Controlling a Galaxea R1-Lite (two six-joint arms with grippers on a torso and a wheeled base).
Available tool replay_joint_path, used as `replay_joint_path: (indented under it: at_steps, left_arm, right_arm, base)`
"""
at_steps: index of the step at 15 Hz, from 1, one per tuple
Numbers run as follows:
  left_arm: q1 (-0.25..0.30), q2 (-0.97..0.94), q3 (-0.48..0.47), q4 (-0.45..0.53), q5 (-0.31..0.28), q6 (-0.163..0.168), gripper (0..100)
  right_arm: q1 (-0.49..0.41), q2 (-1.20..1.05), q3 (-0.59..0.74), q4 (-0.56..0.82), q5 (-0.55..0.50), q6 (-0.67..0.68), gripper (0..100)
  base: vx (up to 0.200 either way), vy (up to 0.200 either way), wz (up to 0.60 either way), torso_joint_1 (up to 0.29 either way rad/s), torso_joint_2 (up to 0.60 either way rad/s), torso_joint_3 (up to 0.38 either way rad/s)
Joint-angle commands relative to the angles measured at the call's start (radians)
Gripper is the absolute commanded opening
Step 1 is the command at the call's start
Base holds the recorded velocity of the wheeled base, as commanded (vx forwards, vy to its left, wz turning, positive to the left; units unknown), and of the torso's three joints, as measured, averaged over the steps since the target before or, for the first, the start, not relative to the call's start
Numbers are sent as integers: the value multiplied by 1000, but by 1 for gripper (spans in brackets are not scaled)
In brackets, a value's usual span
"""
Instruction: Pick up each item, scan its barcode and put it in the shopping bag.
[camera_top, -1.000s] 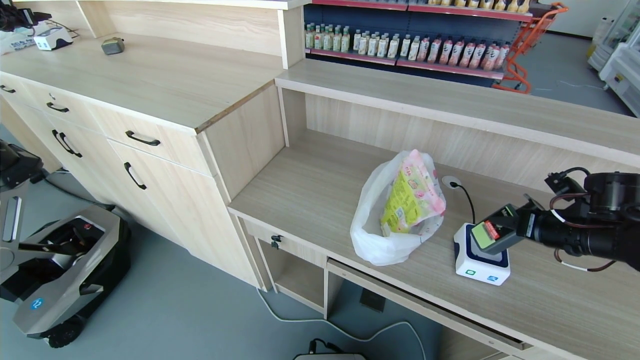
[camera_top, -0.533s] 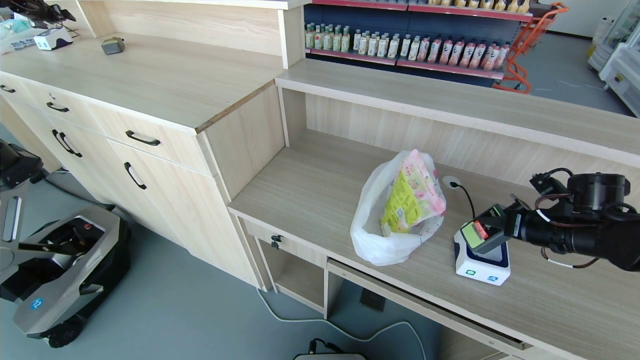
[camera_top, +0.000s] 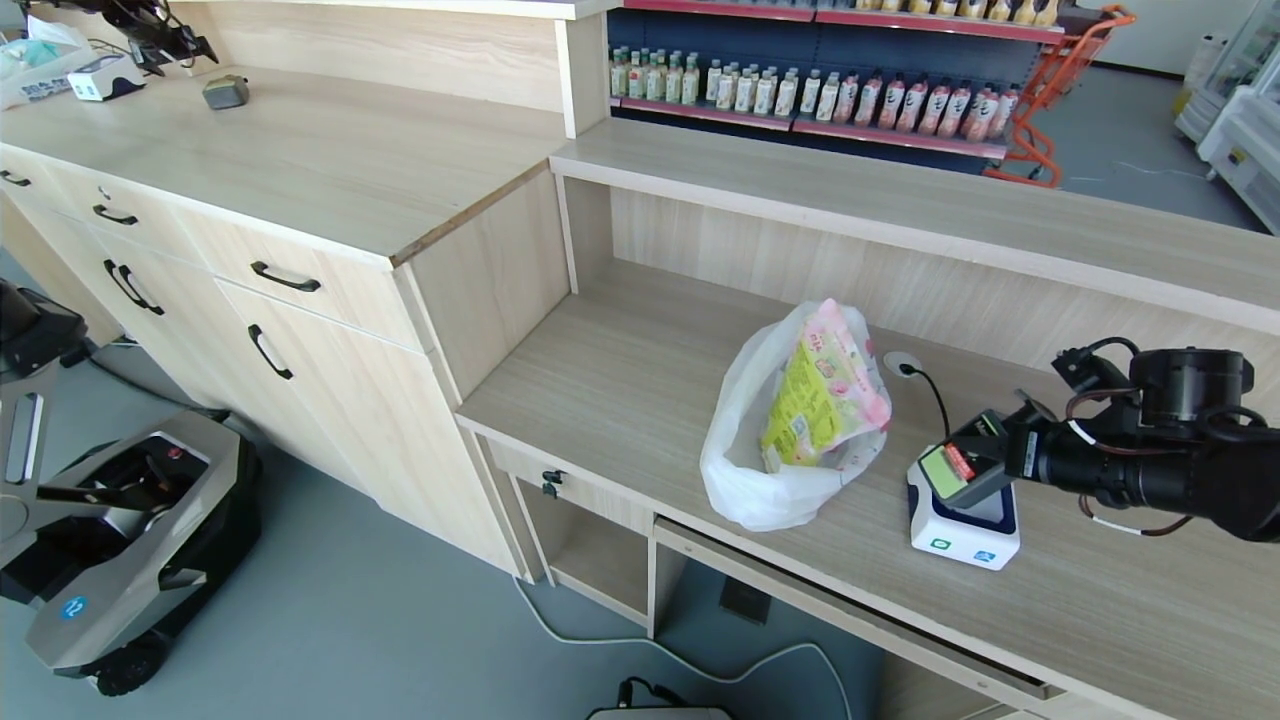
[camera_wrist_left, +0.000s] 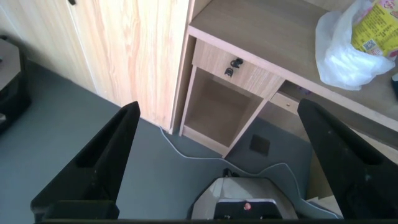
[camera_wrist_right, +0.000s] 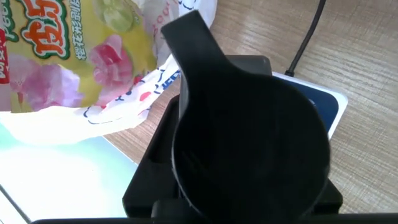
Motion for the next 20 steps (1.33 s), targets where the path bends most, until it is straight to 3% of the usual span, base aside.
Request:
replay_joint_path:
  at_steps: [1, 3, 6, 8, 13, 15, 20]
  left_arm:
    - [0, 0, 0, 0, 0, 0, 100]
    - [0, 0, 0, 0, 0, 0, 100]
    - [0, 0, 0, 0, 0, 0, 100]
    - [0, 0, 0, 0, 0, 0, 100]
    - [0, 0, 0, 0, 0, 0, 100]
    - [0, 0, 0, 0, 0, 0, 100]
    - [0, 0, 0, 0, 0, 0, 100]
  right_arm:
    - [1, -111, -27, 2, 4, -23, 0]
    - [-24, -272, 9, 10, -2, -166, 0]
    - [-214, -419, 183, -4, -1, -606, 0]
    - [-297, -442, 213, -7, 1, -751, 0]
    - [-288, -439, 210, -183, -1, -793, 0]
    - [-209, -427, 204, -242, -9, -777, 0]
    - [-42, -325, 184, -406, -24, -525, 0]
  base:
    - [0, 0, 0, 0, 0, 0]
    - [0, 0, 0, 0, 0, 0]
    - [0, 0, 0, 0, 0, 0]
    - [0, 0, 0, 0, 0, 0]
    - [0, 0, 0, 0, 0, 0]
    - [0, 0, 600, 5, 2, 0]
    - [0, 0, 120, 1, 0, 0]
